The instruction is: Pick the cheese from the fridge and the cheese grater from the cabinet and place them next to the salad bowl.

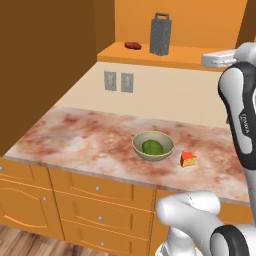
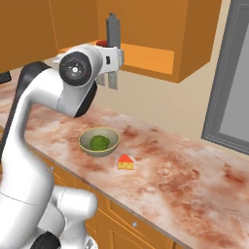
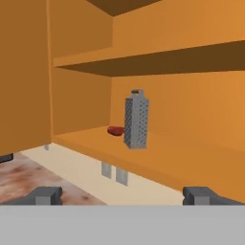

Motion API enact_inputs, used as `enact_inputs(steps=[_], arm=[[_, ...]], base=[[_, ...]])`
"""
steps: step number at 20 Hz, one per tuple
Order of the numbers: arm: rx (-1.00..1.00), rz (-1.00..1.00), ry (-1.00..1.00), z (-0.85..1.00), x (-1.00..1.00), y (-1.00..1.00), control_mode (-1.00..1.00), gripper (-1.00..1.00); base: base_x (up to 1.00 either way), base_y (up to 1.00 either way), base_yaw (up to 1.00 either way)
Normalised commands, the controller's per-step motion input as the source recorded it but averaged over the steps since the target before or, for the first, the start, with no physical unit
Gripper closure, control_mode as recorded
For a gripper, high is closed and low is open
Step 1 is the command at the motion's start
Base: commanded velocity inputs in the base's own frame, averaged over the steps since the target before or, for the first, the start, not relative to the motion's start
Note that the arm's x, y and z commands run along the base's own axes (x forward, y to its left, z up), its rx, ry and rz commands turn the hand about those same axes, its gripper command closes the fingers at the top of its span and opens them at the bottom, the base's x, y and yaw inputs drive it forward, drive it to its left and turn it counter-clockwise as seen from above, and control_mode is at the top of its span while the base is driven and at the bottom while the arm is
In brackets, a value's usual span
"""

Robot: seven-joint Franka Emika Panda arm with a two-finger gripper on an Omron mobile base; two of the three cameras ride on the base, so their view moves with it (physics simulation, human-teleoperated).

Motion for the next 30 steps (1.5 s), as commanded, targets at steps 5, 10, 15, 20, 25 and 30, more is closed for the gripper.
enact_inputs(steps=[5,10,15,20,25,30], arm=[[0.00,0.00,0.00,0.00,0.37,0.00,-1.00,-1.00],[0.00,0.00,-0.01,0.00,0.35,0.09,-1.00,-1.00],[0.00,0.00,-0.03,0.00,0.31,0.09,-1.00,-1.00],[0.00,0.00,-0.02,0.00,0.25,0.04,-1.00,-1.00],[0.00,0.00,-0.03,0.00,0.24,0.04,-1.00,-1.00],[0.00,0.00,-0.05,0.00,0.40,0.15,-1.00,-1.00]], base=[[0.00,0.00,0.00],[0.00,0.00,0.00],[0.00,0.00,0.00],[0.00,0.00,0.00],[0.00,0.00,0.00],[0.00,0.00,0.00]])
